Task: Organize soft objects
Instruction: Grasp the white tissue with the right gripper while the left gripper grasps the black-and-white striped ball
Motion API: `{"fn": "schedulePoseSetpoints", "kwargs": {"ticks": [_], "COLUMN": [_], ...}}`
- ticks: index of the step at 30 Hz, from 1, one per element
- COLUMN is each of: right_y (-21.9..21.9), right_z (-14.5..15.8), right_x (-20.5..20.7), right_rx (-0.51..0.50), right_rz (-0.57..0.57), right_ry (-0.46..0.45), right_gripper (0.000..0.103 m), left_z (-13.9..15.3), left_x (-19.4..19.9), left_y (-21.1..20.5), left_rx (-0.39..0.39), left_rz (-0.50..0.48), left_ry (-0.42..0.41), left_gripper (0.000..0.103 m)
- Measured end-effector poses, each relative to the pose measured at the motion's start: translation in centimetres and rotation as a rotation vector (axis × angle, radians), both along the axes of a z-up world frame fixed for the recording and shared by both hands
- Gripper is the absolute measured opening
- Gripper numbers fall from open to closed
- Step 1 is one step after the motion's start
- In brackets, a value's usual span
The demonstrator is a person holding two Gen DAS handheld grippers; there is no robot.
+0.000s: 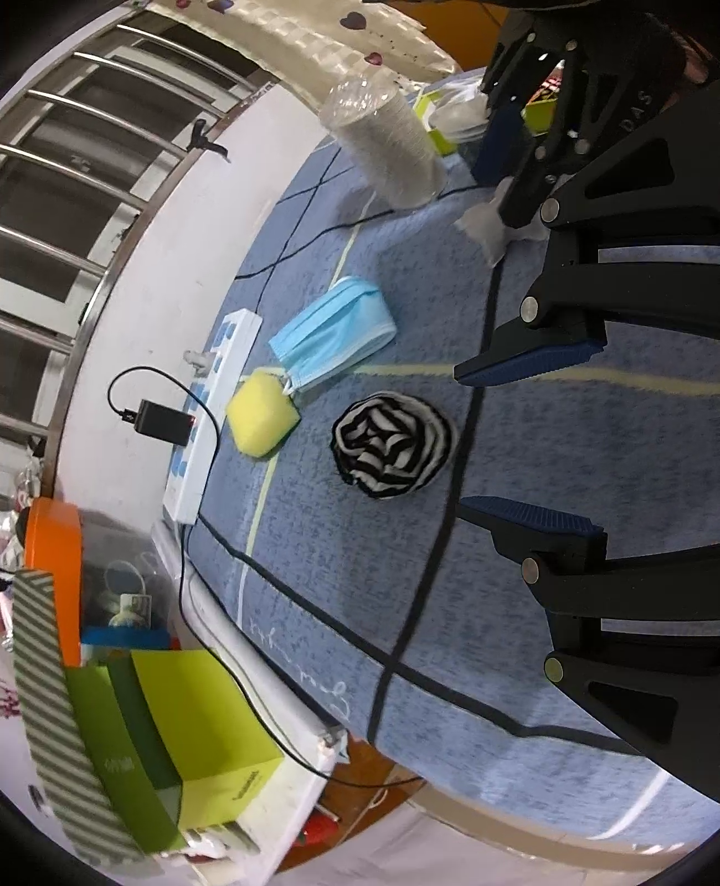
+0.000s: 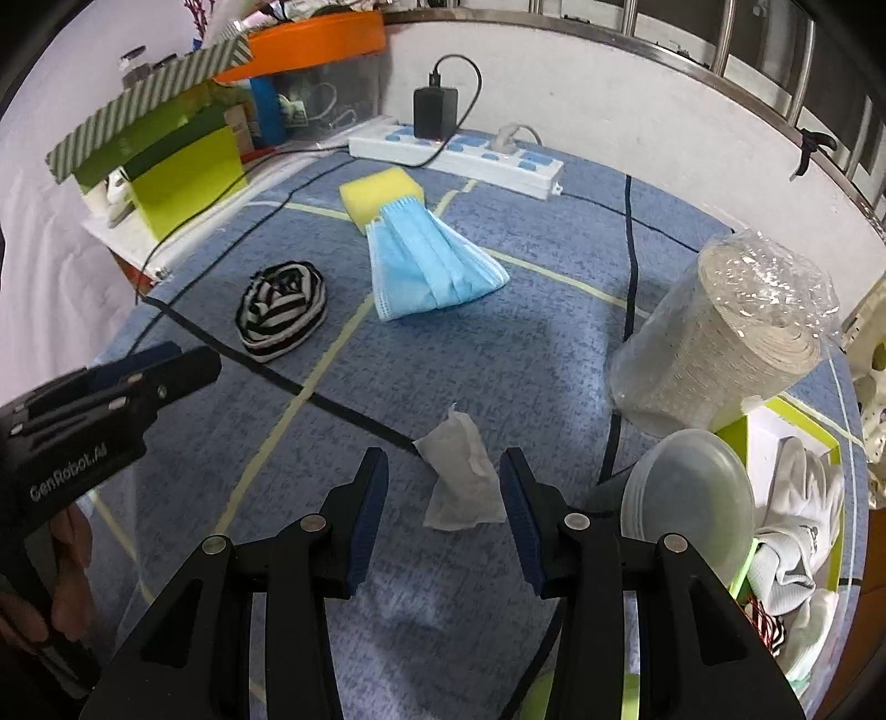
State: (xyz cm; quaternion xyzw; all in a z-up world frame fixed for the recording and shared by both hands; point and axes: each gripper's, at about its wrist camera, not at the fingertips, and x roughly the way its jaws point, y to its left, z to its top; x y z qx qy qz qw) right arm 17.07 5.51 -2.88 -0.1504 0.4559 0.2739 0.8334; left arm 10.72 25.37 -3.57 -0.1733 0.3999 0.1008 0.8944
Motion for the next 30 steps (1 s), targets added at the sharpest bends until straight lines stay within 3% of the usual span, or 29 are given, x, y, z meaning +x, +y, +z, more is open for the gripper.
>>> {"fn": "schedulePoseSetpoints", "kwargs": {"ticks": [11, 15, 20, 28, 29, 30], "right_y": [1.0, 1.0, 0.6, 0.2, 0.1, -0.1], "right_z": [-2.1, -2.2, -2.0, -1.1, -1.0, -0.8], "right_x": [1.2, 1.3, 1.5, 0.9, 0.9, 0.8], "right_rx": [-0.055, -0.041, 0.000, 0.068, 0.077, 0.086], "right_rz": [-0.005, 0.002, 0.008, 0.035, 0.037, 0.039], "right_ry": [0.072, 0.067, 0.066, 0.067, 0.065, 0.063], "right_gripper": [0.042, 0.014, 0.008, 0.006, 0.006, 0.006], "left_z": [-1.7, -1.9, -2.4, -2.6, -2.6, -2.7], "left_x": [3.4, 4.2, 5.5, 6.7, 6.6, 6.6], "left_y": [1.0, 1.4, 1.5, 0.8, 0.6, 0.5], "left_rx": [0.016, 0.019, 0.018, 0.086, 0.098, 0.108], "left_rz": [0.000, 0.010, 0.008, -0.012, -0.014, -0.017], "left_ry": [0.046, 0.052, 0.069, 0.064, 0.062, 0.061], "left_gripper": [0.040, 0.040, 0.040, 0.040, 0.039, 0.031]}}
